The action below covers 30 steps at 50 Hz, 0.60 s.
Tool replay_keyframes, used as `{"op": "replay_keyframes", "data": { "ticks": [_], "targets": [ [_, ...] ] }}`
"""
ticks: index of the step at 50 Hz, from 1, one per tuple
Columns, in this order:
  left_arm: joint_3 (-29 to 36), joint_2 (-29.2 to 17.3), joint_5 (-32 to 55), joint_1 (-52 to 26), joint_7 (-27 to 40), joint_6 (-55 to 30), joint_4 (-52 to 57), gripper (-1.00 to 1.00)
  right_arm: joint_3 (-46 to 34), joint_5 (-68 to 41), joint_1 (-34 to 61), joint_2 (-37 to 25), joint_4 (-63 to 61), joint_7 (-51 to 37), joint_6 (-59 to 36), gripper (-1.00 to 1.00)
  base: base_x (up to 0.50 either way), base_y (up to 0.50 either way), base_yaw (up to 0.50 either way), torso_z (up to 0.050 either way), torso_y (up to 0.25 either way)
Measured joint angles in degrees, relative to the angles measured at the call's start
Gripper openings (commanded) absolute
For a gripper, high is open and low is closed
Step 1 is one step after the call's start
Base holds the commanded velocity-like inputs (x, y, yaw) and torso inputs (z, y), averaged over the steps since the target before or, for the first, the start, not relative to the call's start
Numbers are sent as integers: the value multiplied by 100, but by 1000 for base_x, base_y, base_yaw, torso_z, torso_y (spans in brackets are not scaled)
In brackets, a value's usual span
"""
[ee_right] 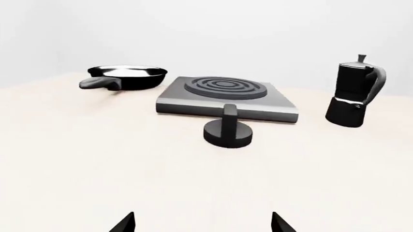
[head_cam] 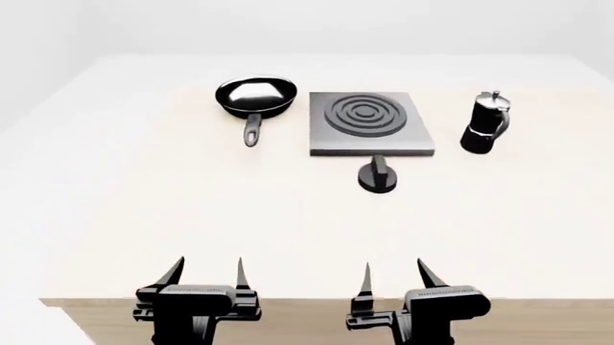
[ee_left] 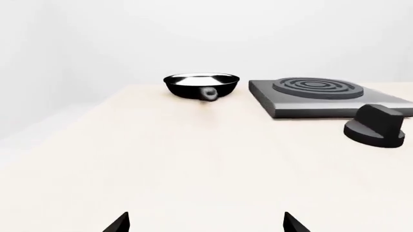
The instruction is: Turn on the stove and put the frying pan on it.
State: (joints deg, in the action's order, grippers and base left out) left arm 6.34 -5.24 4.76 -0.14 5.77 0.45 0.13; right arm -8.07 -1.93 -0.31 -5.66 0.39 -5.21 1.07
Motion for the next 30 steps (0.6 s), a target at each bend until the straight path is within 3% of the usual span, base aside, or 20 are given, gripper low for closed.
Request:
{"op": "replay_keyframes", "data": {
  "ticks": [22, 30],
  "targets": [
    [149, -122, 118, -31, 152, 27, -39, 100, -155, -114, 23, -119, 28, -114, 9, 100, 179, 500, 0, 0, 0],
    [188, -165, 161, -30, 199, 24, -35, 100, -225, -107, 24, -161, 41, -153, 37, 100, 406, 398, 0, 0, 0]
  ]
}}
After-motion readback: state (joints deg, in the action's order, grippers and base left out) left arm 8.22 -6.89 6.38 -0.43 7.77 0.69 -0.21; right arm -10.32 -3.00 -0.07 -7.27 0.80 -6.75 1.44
